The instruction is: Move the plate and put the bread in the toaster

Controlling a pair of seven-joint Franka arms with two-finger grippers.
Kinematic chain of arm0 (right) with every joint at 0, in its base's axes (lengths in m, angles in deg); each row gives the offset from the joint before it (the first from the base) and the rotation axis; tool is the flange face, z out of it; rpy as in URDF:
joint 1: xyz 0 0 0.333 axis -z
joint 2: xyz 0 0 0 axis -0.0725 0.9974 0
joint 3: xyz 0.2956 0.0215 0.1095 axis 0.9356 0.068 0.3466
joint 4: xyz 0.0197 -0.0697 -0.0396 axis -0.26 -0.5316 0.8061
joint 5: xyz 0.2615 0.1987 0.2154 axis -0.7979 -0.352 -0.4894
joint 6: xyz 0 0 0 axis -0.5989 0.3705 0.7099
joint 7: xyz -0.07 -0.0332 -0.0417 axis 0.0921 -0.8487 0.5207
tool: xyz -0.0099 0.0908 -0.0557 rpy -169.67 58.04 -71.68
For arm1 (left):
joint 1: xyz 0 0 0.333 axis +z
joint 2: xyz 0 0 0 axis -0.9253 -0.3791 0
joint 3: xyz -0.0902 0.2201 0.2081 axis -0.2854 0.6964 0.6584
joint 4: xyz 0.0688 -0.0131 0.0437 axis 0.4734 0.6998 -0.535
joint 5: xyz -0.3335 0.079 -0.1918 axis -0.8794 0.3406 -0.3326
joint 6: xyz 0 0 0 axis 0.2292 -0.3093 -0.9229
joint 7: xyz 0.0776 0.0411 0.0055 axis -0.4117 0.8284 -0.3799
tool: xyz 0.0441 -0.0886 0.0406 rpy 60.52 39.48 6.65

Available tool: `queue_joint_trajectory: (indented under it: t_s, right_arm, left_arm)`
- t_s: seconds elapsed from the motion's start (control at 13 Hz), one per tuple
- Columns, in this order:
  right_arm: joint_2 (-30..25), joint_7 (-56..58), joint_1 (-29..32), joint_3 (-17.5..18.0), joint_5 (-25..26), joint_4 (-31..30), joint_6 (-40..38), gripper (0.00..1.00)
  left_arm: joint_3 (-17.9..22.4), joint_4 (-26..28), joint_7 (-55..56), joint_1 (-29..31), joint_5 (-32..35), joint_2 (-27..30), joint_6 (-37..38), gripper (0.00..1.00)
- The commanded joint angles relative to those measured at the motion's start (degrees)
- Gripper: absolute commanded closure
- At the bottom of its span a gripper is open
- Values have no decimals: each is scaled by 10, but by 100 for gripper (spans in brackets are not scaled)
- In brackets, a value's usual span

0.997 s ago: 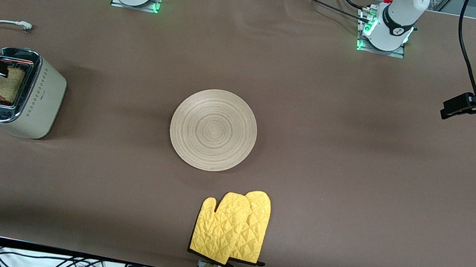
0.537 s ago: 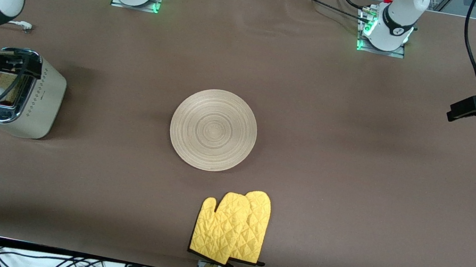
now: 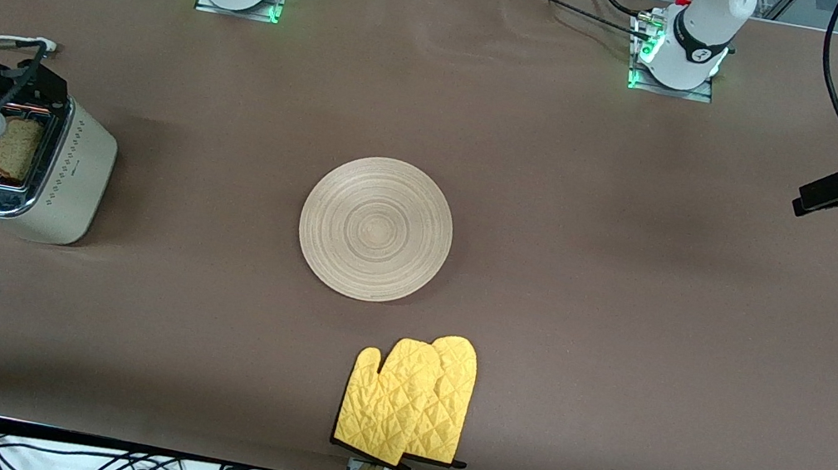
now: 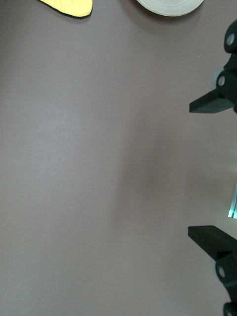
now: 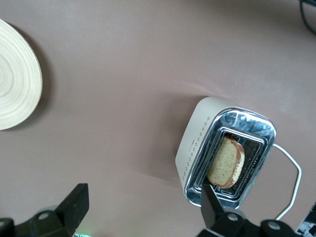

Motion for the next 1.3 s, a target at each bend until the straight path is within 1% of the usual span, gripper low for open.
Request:
queue_joint_trajectory:
  t_s: [0.0, 0.15, 0.23, 0.31, 0.38, 0.46, 0.77, 1.23]
  right_arm:
    - [-42, -13, 40, 27, 3, -42, 23, 0]
    - [-65, -10, 61, 27, 2, -63, 37, 0]
    - [-66, -11, 76, 27, -5, -64, 31, 0]
    - [-73, -21, 80, 27, -19, -73, 27, 0]
    - [-93, -46, 85, 27, -25, -98, 28, 0]
    - [-99, -70, 86, 27, -25, -106, 27, 0]
    - [-85, -67, 85, 26, -25, -104, 35, 0]
    - [-80, -65, 86, 24, -23, -100, 33, 0]
  left_arm:
    - [-3, -6, 4, 5, -10, 0, -1, 0]
    - [-3, -6, 4, 5, -10, 0, 0, 0]
    - [-3, -6, 4, 5, -10, 0, 0, 0]
    - [-3, -6, 4, 5, -10, 0, 0, 0]
    - [-3, -6, 4, 5, -10, 0, 0, 0]
    - [-3, -6, 4, 5, -10, 0, 0, 0]
    - [-3, -6, 4, 5, -10, 0, 0, 0]
    - [-3, -6, 3, 5, -10, 0, 0, 0]
